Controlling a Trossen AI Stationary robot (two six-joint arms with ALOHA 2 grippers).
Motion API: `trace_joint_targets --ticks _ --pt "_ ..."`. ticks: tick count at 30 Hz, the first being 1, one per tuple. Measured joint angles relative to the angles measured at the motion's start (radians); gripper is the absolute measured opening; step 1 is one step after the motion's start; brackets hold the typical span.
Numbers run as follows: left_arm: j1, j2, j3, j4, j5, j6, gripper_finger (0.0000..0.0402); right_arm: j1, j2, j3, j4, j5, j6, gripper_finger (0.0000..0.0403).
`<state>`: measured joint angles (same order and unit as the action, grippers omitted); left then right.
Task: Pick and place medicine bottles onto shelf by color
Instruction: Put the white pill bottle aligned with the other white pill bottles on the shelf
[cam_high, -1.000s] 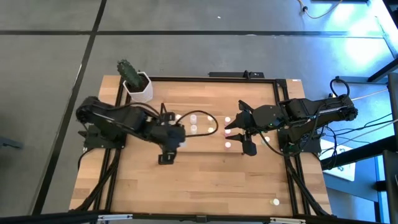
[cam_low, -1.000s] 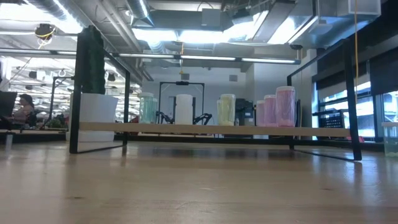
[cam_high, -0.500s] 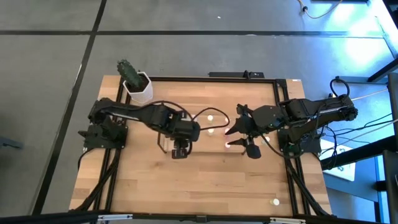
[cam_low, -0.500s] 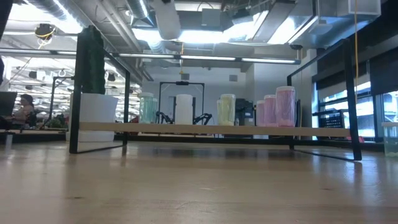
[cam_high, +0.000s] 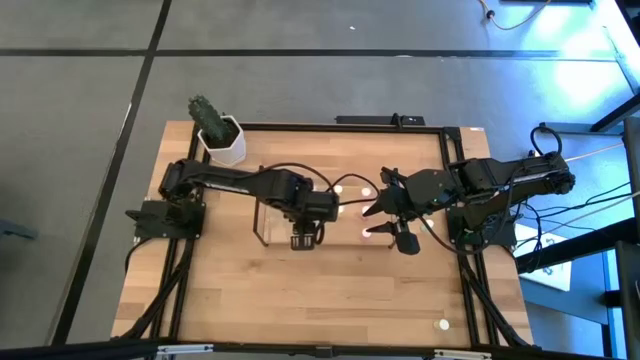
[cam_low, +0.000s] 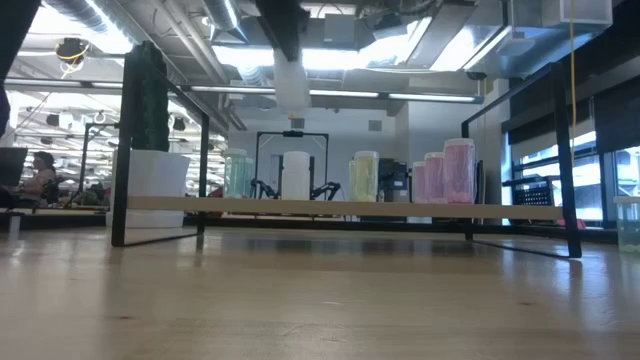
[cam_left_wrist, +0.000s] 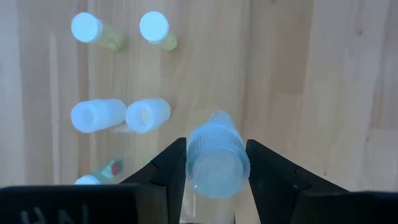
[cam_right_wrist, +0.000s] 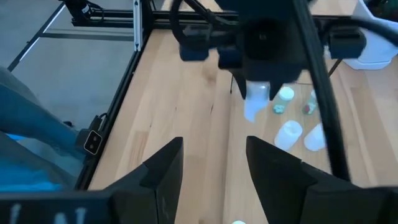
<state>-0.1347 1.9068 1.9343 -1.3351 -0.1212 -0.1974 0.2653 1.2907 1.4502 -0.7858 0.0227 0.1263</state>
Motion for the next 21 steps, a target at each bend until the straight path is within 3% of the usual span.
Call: trace_joint_targets --ticks 21 --pt "0.002 0.116 -0.002 0.039 0.033 -0.065 0.0136 0.0 0.0 0.0 0.014 0.002 -0.002 0.0178"
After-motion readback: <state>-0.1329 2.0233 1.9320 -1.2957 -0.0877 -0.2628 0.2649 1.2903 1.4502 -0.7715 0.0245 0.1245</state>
